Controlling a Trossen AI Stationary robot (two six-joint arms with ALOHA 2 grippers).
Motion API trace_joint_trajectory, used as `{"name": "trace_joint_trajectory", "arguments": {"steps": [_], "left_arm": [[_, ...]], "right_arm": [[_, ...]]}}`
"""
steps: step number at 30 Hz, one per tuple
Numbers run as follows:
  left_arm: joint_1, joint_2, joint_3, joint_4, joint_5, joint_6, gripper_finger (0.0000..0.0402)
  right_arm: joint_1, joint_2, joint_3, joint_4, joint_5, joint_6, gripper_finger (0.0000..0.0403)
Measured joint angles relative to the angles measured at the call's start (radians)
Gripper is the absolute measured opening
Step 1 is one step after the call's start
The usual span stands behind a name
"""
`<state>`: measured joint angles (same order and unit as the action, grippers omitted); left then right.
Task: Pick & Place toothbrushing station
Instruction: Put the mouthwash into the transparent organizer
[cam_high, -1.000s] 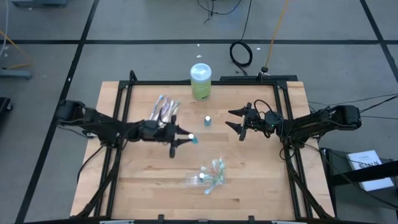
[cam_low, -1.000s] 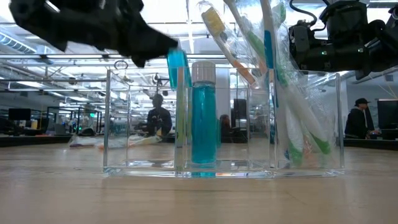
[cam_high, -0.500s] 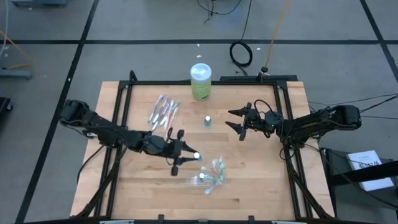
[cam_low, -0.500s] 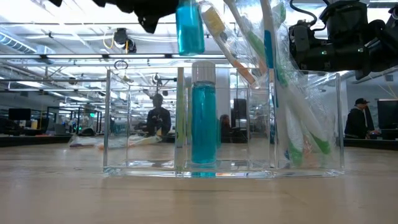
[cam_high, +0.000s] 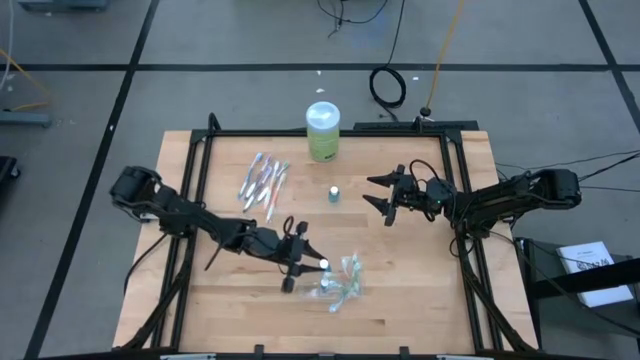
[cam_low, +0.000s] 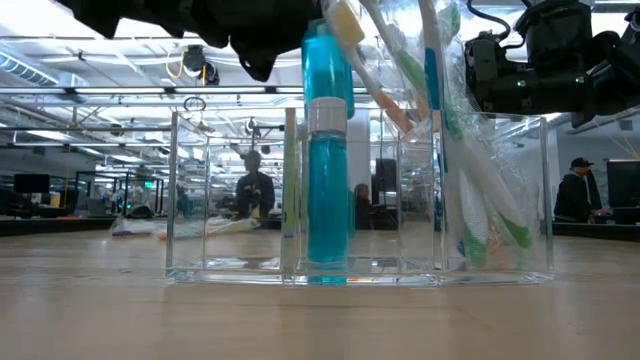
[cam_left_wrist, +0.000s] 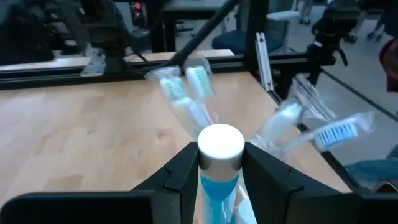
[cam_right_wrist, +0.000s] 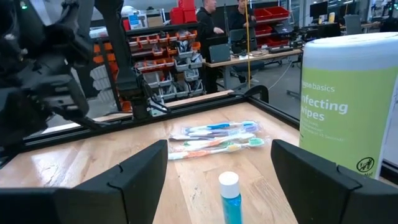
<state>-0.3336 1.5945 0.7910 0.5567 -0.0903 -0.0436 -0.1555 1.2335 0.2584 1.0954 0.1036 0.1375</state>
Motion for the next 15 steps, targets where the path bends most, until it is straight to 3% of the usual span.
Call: {"name": "trace_joint_trajectory", "arguments": {"steps": [15], "left_arm": [[0.000, 0.046, 0.000, 0.092, 0.044, -0.044, 0.0117]], "right_arm": [[0.000, 0.000, 0.000, 0.000, 0.000, 0.000, 0.0279]]}}
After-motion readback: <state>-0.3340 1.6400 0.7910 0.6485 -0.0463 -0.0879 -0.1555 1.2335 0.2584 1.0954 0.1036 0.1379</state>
